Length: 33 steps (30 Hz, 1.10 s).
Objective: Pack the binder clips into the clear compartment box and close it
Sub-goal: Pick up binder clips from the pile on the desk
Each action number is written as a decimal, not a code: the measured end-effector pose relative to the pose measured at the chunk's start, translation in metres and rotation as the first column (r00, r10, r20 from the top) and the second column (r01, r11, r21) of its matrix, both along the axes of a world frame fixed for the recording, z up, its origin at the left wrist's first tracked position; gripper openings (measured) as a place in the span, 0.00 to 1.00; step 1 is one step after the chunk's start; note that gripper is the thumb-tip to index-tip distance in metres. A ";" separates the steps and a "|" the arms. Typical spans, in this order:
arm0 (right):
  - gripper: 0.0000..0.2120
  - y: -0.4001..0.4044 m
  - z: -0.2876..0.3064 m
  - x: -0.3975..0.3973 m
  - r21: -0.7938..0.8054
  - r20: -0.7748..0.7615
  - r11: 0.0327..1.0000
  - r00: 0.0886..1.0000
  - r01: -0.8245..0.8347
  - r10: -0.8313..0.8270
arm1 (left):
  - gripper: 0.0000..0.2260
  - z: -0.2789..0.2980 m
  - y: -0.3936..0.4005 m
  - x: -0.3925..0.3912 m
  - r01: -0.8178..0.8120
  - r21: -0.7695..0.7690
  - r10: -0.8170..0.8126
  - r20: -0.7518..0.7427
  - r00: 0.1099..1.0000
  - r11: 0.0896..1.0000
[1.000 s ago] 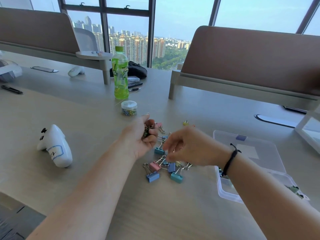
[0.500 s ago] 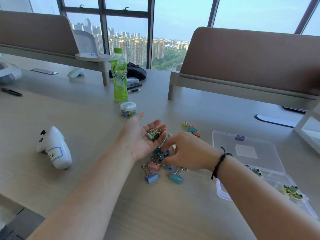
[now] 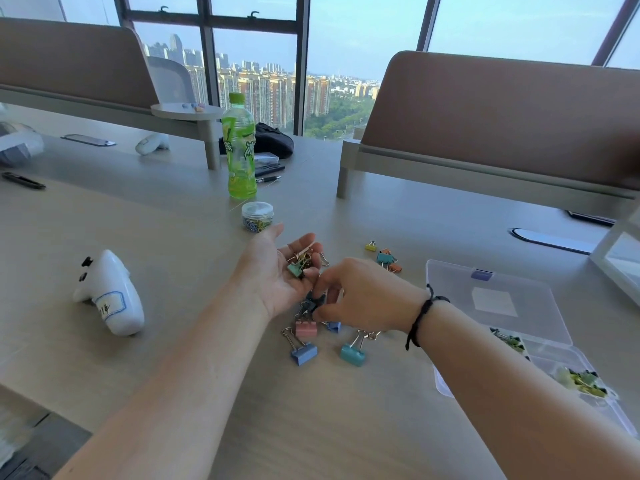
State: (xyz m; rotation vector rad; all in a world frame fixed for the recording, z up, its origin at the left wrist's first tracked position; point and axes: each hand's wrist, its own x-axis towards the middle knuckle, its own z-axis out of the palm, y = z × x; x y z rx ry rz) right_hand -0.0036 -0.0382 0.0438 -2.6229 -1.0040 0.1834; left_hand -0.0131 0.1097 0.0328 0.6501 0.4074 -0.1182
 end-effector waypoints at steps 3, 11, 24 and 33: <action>0.12 0.005 -0.002 0.003 -0.037 0.053 0.999 0.999 0.003 -0.001 | 0.20 0.000 0.000 0.001 -0.037 -0.012 0.037 -0.008 0.999 0.999; 0.10 0.010 0.000 0.007 -0.025 0.066 1.000 0.998 0.019 -0.017 | 0.18 -0.004 0.002 0.005 -0.091 -0.011 0.091 -0.015 0.996 0.996; 0.02 -0.075 0.018 -0.003 0.405 -0.118 0.897 0.983 0.177 -0.141 | 0.21 -0.004 -0.047 -0.021 -0.131 0.597 -0.113 0.354 0.928 0.791; 0.02 -0.219 0.025 -0.036 0.475 -0.221 0.792 0.923 0.383 -0.314 | 0.23 -0.033 -0.108 -0.022 -0.652 0.757 -0.644 0.478 0.598 -0.044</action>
